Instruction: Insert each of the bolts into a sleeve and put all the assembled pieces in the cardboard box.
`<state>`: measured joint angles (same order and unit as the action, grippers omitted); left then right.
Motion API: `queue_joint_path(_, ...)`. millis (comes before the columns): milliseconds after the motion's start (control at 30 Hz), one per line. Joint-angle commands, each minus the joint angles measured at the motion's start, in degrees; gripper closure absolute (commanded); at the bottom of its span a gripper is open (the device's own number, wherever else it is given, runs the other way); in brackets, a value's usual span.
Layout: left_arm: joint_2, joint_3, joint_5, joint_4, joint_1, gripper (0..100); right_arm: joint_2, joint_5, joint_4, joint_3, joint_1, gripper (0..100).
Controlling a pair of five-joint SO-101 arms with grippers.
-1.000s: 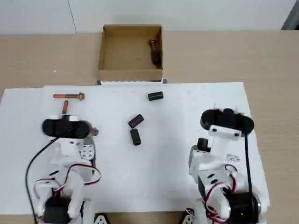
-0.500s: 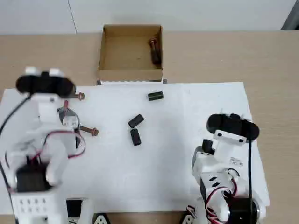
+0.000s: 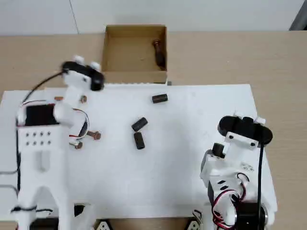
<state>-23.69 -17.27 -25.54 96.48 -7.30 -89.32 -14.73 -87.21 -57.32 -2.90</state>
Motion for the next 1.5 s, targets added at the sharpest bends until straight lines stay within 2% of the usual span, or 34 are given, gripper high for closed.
queue_joint_path(0,3.34,2.59,-13.98,2.11,-0.26,99,-0.40,-0.44,1.27,0.26,0.57,99.5)
queue_joint_path(367,16.18,4.35,-48.97,1.76,-0.18,99,-0.40,-0.26,1.45,0.26,0.57,99.5)
queue_joint_path(500,21.27,8.31,-56.00,-0.97,-0.62,99,-0.31,-0.09,1.54,0.26,0.57,99.5)
queue_joint_path(667,26.73,13.05,-60.75,-2.64,-1.23,99,0.04,-0.09,1.54,0.26,0.57,99.5)
queue_joint_path(867,29.80,13.14,-64.35,-2.11,-2.37,99,0.04,-0.09,1.54,0.26,0.57,99.5)
queue_joint_path(967,31.38,13.14,-64.62,-2.55,-2.46,99,0.04,-0.09,1.54,0.26,0.57,99.5)
queue_joint_path(1133,33.76,13.32,-64.44,-2.64,-2.20,90,0.13,-0.09,1.63,0.26,0.57,99.5)
queue_joint_path(1467,37.80,13.32,-64.44,-8.26,-2.02,90,0.13,-0.09,1.63,0.18,0.57,99.5)
